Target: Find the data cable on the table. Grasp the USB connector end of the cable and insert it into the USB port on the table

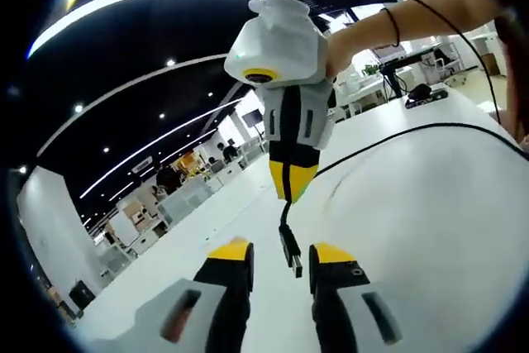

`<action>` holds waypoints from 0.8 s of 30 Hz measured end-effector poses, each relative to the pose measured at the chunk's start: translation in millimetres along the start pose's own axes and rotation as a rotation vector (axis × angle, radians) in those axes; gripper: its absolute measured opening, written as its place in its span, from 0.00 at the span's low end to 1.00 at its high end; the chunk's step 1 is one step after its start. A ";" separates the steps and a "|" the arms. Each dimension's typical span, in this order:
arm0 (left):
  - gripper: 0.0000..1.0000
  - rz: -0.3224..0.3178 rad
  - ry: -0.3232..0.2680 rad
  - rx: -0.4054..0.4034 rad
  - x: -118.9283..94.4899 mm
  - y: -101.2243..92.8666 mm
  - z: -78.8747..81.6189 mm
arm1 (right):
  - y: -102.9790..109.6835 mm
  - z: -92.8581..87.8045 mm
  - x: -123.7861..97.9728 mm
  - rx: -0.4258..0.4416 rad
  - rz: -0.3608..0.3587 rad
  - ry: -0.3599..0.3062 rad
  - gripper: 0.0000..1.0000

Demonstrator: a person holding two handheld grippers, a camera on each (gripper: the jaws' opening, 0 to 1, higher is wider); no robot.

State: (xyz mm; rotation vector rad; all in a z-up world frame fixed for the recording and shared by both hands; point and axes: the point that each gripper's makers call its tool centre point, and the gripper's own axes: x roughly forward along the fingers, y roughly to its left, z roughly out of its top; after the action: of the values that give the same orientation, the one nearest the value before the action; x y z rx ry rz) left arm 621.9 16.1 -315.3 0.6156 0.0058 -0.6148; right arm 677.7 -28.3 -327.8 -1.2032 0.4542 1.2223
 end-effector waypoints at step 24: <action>0.06 0.029 -0.035 0.031 -3.1 7.2 9.1 | 4.0 4.8 -1.4 0.040 -0.072 -0.089 0.04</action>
State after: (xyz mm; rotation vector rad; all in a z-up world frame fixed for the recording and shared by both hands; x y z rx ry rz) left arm 621.7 17.5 -303.4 0.6341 -0.0452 -0.5986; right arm 672.2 -25.2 -326.7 -1.1172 0.3651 1.1940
